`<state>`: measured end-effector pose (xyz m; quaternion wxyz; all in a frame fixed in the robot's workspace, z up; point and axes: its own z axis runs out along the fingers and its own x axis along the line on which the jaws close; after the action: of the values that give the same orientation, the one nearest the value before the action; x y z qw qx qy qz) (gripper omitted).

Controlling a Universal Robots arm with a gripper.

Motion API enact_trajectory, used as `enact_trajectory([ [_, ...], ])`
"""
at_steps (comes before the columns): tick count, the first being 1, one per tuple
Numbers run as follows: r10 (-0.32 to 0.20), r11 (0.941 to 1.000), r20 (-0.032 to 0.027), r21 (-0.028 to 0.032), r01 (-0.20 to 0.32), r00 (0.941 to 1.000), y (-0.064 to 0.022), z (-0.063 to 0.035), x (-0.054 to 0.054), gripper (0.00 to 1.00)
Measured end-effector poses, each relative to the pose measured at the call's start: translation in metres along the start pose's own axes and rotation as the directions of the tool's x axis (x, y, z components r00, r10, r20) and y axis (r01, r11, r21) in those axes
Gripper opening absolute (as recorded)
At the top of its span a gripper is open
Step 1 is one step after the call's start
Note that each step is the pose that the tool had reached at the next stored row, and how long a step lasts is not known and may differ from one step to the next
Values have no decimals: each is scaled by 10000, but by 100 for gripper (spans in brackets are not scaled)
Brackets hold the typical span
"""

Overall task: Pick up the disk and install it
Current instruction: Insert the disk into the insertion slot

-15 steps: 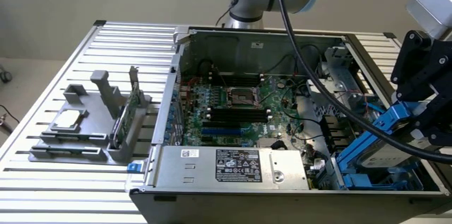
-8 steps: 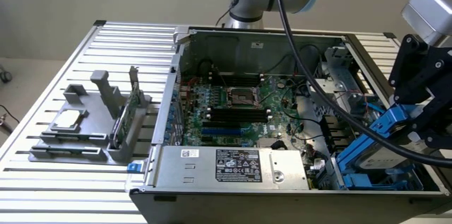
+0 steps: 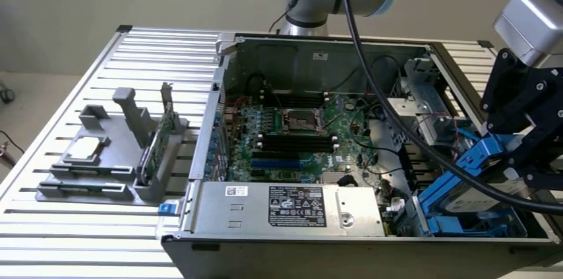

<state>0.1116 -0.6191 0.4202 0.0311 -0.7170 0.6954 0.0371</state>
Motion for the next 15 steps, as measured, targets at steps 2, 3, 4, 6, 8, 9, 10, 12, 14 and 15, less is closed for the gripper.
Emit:
enact_trajectory([
  [2, -1, 10000, 1, -1, 1, 10000, 3, 11, 1, 33],
  [3, 0, 10000, 1, -1, 0, 10000, 4, 15, 1, 33],
  [4, 0, 10000, 1, -2, 0, 10000, 6, 19, 2, 35],
  [6, 0, 10000, -1, -1, 0, 10000, 8, 27, 3, 35],
  [8, 0, 10000, 1, -1, 0, 10000, 10, 37, 3, 41],
  [9, 0, 10000, 1, -1, 0, 10000, 11, 42, 4, 41],
  [10, 0, 10000, 1, -1, 0, 10000, 11, 46, 4, 41],
  [12, 0, 10000, 3, -1, 0, 10000, 12, 54, 5, 41],
  [14, 0, 10000, 4, -1, 0, 10000, 12, 77, 7, 41],
  [15, 0, 10000, 6, 0, 0, 10000, 12, 95, 9, 41],
])
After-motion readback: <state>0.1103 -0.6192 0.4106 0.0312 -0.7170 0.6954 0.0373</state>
